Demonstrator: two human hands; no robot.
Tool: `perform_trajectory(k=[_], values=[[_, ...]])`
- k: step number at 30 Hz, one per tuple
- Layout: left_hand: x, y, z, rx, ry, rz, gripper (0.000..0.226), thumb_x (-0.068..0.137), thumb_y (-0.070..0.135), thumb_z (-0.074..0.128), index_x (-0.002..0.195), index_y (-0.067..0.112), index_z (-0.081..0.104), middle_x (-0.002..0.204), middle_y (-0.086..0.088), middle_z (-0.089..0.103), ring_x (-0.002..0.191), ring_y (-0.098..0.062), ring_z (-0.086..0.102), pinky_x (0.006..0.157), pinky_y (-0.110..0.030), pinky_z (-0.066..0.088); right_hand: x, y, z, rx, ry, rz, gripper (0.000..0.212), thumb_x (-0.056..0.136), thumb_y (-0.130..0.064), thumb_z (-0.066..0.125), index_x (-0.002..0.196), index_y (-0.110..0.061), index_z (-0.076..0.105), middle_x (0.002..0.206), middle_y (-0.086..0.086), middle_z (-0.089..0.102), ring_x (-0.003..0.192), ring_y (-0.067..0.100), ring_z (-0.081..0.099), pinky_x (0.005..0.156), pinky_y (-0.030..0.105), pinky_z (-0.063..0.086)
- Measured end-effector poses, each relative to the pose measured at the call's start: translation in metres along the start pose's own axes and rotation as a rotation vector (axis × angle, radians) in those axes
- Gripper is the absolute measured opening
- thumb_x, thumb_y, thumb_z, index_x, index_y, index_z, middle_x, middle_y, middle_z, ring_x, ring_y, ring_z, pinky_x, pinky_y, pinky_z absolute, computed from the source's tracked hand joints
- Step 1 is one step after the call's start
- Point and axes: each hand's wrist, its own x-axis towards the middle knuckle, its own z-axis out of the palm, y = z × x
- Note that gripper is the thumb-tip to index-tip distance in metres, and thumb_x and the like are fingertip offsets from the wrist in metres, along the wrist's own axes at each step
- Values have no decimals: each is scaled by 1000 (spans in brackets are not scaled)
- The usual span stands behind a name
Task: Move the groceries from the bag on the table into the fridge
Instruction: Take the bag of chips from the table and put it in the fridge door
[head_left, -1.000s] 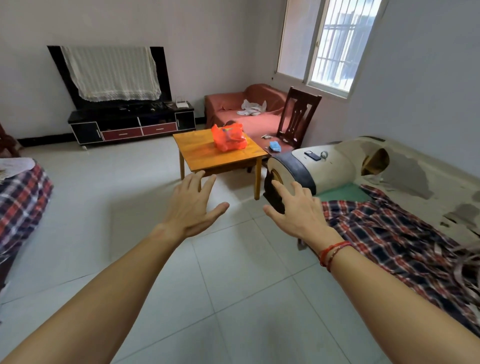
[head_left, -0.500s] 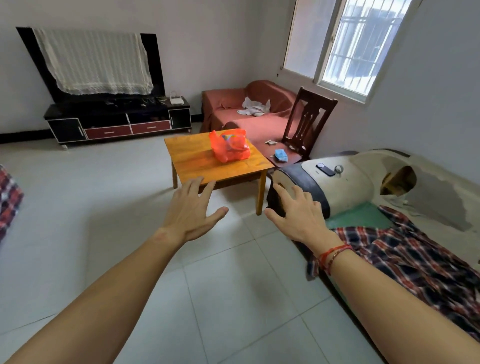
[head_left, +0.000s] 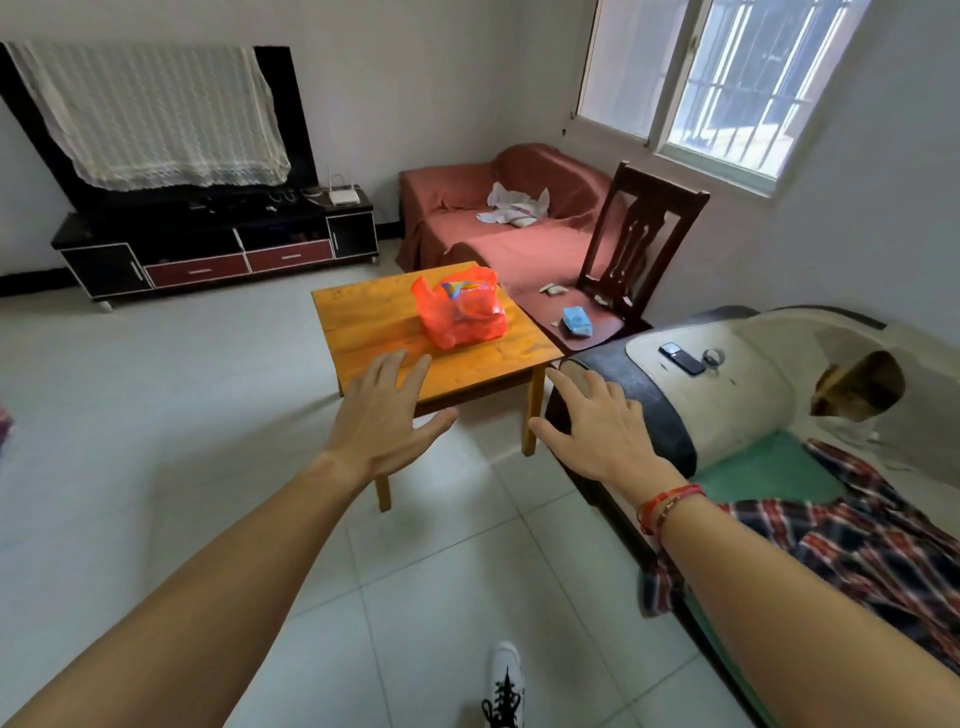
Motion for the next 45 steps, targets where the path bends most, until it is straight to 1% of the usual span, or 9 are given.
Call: perform_trajectory(k=[10, 14, 18, 23, 26, 29, 32, 39, 45], values=[[187, -14, 49, 10, -47, -56, 89, 83, 75, 26, 154, 21, 27, 159, -10, 25, 147, -29, 20, 117, -47, 25, 193, 47, 27, 35, -80, -31, 75, 92, -68, 45, 156, -40, 19, 158, 11, 30, 140, 34, 34, 109, 52, 32], [249, -19, 65, 4, -43, -63, 85, 85, 73, 30, 152, 19, 29, 158, -10, 26, 146, -28, 21, 115, -46, 26, 260, 60, 30, 17, -84, -55, 75, 92, -68, 46, 156, -40, 18, 157, 12, 33, 137, 33, 38, 106, 51, 37], [298, -31, 85, 16, -61, -87, 83, 88, 73, 36, 152, 21, 27, 158, -8, 24, 146, -27, 20, 115, -45, 26, 317, 68, 37, 12, -108, -73, 76, 92, -69, 46, 157, -41, 17, 159, 14, 30, 138, 36, 37, 106, 51, 37], [350, -53, 106, 18, -102, -117, 87, 85, 75, 30, 152, 21, 26, 159, -10, 24, 147, -29, 18, 115, -47, 26, 379, 70, 60, 20, -129, -93, 77, 91, -71, 44, 156, -41, 17, 158, 13, 31, 137, 34, 39, 106, 51, 37], [384, -70, 121, 7, -107, -128, 93, 79, 80, 22, 152, 22, 27, 158, -11, 25, 146, -29, 19, 114, -46, 27, 416, 69, 74, 21, -134, -99, 77, 91, -71, 44, 156, -41, 17, 157, 12, 33, 137, 34, 38, 107, 50, 37], [421, -89, 137, -18, -111, -128, 92, 80, 78, 26, 152, 21, 27, 158, -11, 25, 146, -28, 19, 114, -47, 28, 460, 65, 86, 7, -133, -98, 78, 90, -72, 45, 156, -40, 17, 155, 13, 34, 136, 35, 39, 105, 50, 39], [462, -110, 152, -33, -141, -130, 95, 78, 79, 24, 153, 21, 26, 159, -10, 23, 147, -28, 17, 115, -47, 27, 510, 60, 98, -16, -128, -93, 80, 90, -72, 45, 157, -38, 17, 153, 13, 37, 135, 35, 41, 103, 50, 40], [549, -163, 189, -86, -229, -153, 90, 83, 74, 37, 155, 22, 21, 161, -8, 19, 148, -27, 14, 117, -48, 26, 608, 47, 133, -6, -193, -64, 80, 89, -71, 47, 155, -37, 16, 149, 10, 39, 130, 35, 43, 98, 49, 41], [600, -179, 218, -135, -298, -158, 91, 79, 74, 34, 153, 23, 26, 159, -7, 22, 147, -25, 15, 115, -46, 25, 658, 46, 158, 37, -249, -45, 84, 89, -70, 48, 157, -33, 14, 144, 10, 43, 130, 34, 45, 100, 48, 41]])
